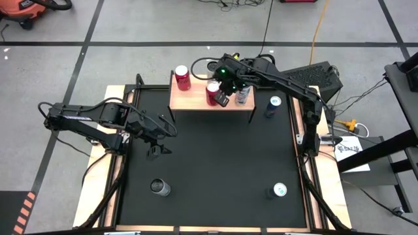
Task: Place canned beverage on shelf
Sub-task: Put the red soda can on the shelf aligned with the other red soda can
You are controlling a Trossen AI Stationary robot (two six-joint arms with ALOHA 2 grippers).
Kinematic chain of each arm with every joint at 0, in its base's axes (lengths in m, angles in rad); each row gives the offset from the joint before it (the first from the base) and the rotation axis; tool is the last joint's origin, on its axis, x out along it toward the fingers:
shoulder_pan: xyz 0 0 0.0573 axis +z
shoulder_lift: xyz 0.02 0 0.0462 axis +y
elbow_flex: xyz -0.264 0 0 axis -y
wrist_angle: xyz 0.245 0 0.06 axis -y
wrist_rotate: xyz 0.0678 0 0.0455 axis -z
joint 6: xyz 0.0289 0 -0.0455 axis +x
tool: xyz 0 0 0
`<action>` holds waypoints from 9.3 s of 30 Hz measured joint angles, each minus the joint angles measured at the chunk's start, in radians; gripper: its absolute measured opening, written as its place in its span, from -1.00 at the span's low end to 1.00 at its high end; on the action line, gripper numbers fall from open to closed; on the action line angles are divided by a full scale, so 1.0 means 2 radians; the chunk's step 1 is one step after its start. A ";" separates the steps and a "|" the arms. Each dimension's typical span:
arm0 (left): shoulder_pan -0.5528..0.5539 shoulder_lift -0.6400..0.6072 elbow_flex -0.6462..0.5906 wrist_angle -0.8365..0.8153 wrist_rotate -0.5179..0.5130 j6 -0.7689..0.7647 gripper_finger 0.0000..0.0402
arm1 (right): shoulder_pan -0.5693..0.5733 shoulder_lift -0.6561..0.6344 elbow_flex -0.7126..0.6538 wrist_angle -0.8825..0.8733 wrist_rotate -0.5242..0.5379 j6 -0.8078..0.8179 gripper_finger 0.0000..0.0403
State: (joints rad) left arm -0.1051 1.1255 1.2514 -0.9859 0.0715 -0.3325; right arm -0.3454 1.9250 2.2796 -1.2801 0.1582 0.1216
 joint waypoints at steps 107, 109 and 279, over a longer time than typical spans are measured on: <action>0.000 0.000 0.000 0.000 0.000 -0.001 0.77 | -0.002 0.045 0.000 -0.014 0.015 0.034 -1.00; 0.000 0.000 0.000 0.000 0.000 -0.001 0.77 | -0.002 0.041 0.000 -0.020 0.016 0.034 -1.00; 0.278 0.170 0.049 0.284 -0.032 0.288 0.77 | 0.056 -0.083 0.000 -0.083 0.051 -0.058 -1.00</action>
State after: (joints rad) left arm 0.4514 1.4647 1.3494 -0.4175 0.0084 0.2430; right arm -0.2336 1.7592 2.2799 -1.4456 0.2611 0.0061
